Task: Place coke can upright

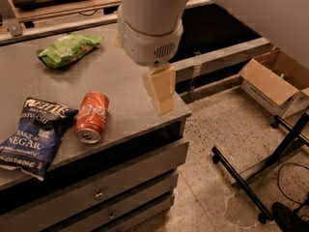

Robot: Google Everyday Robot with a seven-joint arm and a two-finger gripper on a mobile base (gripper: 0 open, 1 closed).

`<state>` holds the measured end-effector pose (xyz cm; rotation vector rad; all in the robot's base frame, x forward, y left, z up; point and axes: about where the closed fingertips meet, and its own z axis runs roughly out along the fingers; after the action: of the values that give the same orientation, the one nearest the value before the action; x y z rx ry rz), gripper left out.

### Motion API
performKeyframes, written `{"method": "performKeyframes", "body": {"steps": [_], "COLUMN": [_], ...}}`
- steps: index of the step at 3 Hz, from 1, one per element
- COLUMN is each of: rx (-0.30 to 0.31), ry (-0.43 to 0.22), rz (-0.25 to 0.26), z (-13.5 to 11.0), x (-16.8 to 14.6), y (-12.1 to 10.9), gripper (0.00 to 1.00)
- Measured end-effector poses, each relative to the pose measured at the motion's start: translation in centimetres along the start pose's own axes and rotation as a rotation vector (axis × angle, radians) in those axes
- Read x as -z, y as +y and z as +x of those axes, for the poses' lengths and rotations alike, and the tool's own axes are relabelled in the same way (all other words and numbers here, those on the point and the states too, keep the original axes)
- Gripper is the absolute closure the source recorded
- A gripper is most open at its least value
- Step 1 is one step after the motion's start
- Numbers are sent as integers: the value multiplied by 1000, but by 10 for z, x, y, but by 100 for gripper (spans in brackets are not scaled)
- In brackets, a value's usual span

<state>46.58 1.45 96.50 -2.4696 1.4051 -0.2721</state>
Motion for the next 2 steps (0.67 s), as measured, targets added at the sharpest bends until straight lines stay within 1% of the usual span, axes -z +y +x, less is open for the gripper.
{"method": "performKeyframes", "body": {"steps": [1, 2], "rx": [4, 73], "ry": [-1, -64], "rz": [9, 21], "z": [-1, -10], "x": [3, -11], "y": [-1, -14], "gripper": [0, 0]}}
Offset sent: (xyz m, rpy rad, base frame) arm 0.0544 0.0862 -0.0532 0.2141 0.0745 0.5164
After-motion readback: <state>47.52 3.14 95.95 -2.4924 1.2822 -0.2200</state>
